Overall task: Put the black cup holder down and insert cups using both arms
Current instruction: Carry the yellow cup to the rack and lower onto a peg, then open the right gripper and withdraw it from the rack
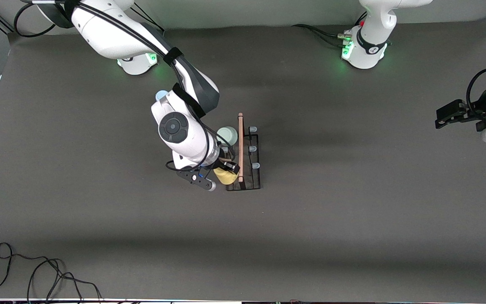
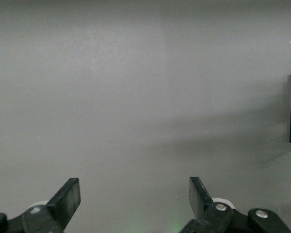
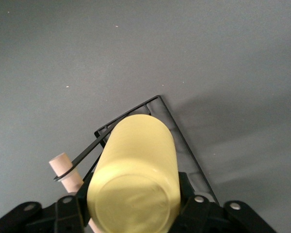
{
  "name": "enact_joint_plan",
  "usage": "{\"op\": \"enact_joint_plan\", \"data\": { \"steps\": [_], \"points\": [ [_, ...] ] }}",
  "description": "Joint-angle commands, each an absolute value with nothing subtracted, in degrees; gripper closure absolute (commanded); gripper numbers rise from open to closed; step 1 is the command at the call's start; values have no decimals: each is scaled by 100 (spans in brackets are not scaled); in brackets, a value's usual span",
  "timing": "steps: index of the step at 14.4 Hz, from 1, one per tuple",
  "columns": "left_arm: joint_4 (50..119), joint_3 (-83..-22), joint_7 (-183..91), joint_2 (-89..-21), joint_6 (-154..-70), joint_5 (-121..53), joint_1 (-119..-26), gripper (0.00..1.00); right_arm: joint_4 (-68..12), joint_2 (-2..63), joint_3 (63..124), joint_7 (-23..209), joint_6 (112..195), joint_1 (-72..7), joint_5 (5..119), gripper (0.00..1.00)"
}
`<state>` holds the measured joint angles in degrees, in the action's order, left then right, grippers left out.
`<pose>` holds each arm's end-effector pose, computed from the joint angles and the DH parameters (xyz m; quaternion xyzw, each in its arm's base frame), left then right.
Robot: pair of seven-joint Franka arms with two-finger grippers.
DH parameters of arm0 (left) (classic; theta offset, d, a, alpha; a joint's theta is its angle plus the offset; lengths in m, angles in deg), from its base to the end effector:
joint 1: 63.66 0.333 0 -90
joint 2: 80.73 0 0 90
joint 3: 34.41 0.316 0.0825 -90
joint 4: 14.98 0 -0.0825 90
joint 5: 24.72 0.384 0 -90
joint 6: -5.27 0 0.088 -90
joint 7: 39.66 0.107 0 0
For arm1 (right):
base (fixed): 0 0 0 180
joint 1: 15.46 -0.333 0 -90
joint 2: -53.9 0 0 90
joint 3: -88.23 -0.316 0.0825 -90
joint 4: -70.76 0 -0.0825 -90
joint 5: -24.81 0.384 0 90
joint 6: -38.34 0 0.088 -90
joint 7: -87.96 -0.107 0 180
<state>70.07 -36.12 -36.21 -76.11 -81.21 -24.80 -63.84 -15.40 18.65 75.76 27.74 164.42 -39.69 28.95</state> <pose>0.5728 -0.0183 0.6143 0.9985 -0.0466 -0.0278 0.0023 0.5891 0.4090 0.3228 -0.9644 0.2438 0.0375 0.0957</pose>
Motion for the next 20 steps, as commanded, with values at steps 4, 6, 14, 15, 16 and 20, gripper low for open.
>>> {"op": "enact_joint_plan", "data": {
  "steps": [4, 6, 14, 15, 16, 20],
  "points": [
    [7010, -3564, -3561, -7660, -8130, -2419, -6462, 0, -1449, 2119, 7645, 2844, 16131, -3963, 2736, 8],
    [7010, -3564, -3561, -7668, -8139, -2419, -6462, 0, -1808, 2697, 7742, 3527, 15884, -3657, 2806, 8],
    [7001, -3564, -3561, -7677, -8113, -2428, -6462, 0, -3067, 4571, 8522, 7236, 14944, -2592, 3386, 0],
    [6975, -3564, -3561, -7668, -8113, -2428, -6462, 0, -3084, 4694, 8759, 7693, 14795, -2592, 3387, 0],
    [6975, -3564, -3561, -7668, -8104, -2419, -6462, 0, -3093, 4800, 8997, 8106, 14559, -2601, 3387, 0],
    [6957, -3564, -3561, -7677, -8095, -2428, -6462, 0, -3032, 5327, 9350, 8673, 13714, -2583, 3290, 0]
  ]
}}
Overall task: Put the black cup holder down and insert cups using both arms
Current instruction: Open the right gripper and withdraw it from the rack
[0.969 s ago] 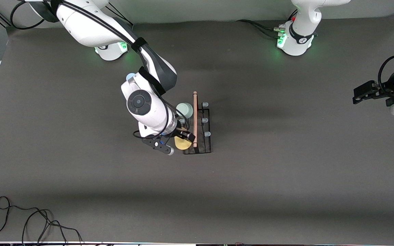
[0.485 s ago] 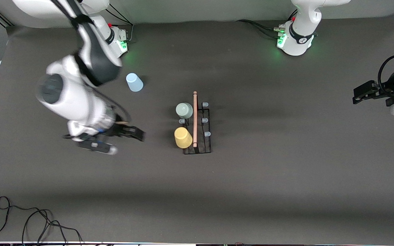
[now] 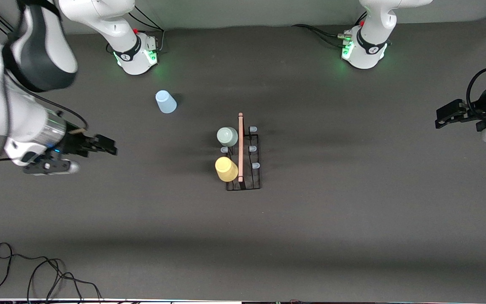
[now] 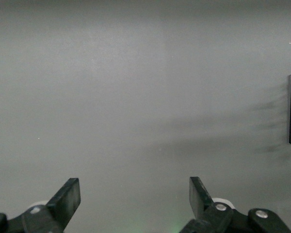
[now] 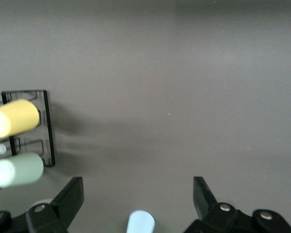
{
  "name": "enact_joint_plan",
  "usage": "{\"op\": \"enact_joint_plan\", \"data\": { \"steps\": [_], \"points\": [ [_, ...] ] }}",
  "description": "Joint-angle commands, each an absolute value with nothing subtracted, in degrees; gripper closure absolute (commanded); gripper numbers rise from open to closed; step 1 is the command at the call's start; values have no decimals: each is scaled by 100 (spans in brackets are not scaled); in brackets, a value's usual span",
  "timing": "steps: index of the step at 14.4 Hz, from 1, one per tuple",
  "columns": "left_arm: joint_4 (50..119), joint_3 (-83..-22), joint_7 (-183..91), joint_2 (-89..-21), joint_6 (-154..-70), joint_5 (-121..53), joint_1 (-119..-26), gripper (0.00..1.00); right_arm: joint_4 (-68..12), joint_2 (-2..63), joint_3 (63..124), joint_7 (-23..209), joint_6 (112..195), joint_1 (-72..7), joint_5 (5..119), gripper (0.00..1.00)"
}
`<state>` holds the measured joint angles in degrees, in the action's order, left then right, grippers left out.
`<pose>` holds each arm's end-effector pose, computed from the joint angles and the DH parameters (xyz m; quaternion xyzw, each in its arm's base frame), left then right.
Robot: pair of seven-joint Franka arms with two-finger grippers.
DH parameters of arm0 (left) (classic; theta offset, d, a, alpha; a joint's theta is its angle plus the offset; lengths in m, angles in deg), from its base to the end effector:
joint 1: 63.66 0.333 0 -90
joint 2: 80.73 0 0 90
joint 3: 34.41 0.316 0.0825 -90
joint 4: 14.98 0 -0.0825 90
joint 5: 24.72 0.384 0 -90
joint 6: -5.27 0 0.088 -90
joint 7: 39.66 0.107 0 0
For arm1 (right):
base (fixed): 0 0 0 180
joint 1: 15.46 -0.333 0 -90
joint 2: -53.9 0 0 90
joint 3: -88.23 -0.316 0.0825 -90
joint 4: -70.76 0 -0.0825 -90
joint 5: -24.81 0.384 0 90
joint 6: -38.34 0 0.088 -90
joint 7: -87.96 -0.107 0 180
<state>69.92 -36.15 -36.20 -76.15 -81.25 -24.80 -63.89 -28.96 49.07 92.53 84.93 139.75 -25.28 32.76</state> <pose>0.5727 -0.0191 0.6160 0.9985 -0.0474 -0.0258 0.0022 0.5794 0.0695 0.5135 -0.9975 -0.0062 0.0319 0.0622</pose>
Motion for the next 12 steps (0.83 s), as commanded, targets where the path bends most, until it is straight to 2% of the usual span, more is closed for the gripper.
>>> {"op": "enact_joint_plan", "data": {
  "steps": [1, 3, 8, 12],
  "points": [
    [6957, -3564, -3579, -7677, -8078, -2428, -6462, 0, -2866, 5354, 9438, 8647, 13547, -2583, 3203, 0],
    [6957, -3564, -3675, -7695, -8078, -2428, -6462, 0, -2288, 5285, 9447, 8682, 13099, -2566, 2476, 0],
    [6957, -3564, -3702, -7739, -8078, -2428, -6462, 0, -1205, 5021, 9403, 8726, 12289, -2328, 2560, 0],
    [6966, -3555, -3702, -7730, -8078, -2428, -6454, 0, -1212, 5038, 9430, 8664, 12289, -2311, 2763, 0]
  ]
}}
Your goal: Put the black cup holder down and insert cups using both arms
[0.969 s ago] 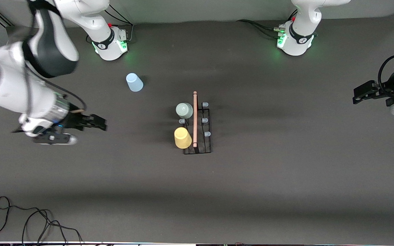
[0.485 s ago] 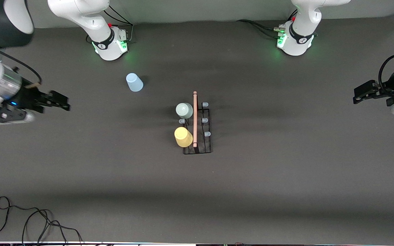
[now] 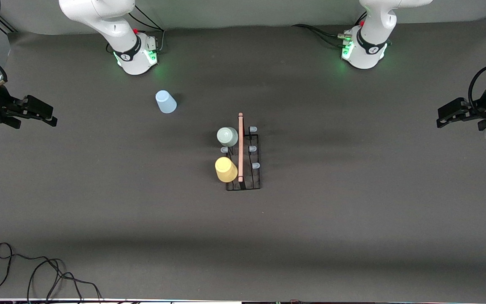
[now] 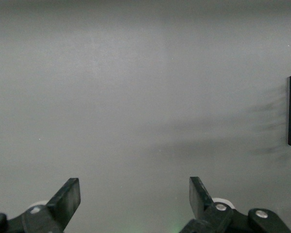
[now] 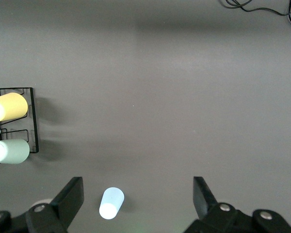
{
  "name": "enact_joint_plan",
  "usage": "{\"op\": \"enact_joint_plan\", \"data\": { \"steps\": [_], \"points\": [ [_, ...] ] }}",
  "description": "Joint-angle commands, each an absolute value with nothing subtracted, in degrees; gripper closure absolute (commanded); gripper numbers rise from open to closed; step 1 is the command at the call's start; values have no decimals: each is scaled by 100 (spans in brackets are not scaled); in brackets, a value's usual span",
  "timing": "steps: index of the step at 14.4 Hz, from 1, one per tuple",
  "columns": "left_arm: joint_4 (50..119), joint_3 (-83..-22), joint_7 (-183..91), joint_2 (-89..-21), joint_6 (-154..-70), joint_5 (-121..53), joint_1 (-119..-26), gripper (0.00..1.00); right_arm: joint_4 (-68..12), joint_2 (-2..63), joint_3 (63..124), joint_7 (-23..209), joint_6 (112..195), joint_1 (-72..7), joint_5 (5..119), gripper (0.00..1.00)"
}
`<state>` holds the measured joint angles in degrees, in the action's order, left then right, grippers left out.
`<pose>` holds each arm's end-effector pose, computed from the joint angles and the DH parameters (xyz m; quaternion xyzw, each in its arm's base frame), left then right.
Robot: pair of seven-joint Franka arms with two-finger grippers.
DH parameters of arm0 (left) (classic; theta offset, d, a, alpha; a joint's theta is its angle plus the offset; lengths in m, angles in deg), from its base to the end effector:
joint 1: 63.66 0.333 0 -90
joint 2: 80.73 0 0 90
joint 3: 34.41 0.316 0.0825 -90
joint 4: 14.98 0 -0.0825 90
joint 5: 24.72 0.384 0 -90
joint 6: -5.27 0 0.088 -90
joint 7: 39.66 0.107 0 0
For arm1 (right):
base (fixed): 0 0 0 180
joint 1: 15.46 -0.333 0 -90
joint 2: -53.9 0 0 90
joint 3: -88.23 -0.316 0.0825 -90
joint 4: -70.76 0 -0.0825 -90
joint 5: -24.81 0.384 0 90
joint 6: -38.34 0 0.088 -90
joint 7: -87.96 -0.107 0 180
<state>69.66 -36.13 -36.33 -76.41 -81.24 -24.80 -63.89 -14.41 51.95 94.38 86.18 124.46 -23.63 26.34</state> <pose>0.5715 -0.0189 0.6207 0.9987 -0.0461 -0.0213 0.0021 0.5581 0.0238 0.6393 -0.9999 -0.0029 0.0090 0.0112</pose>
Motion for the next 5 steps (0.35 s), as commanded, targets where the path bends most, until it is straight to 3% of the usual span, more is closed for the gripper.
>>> {"op": "enact_joint_plan", "data": {
  "steps": [1, 5],
  "points": [
    [6966, -3555, -3702, -7721, -8078, -2428, -6454, 0, -1204, 5021, 9430, 8664, 12297, -2311, 2771, 0],
    [6975, -3555, -3702, -7712, -8078, -2428, -6454, 0, -1212, 5020, 9438, 8498, 12323, -2311, 2771, 0]
  ]
}}
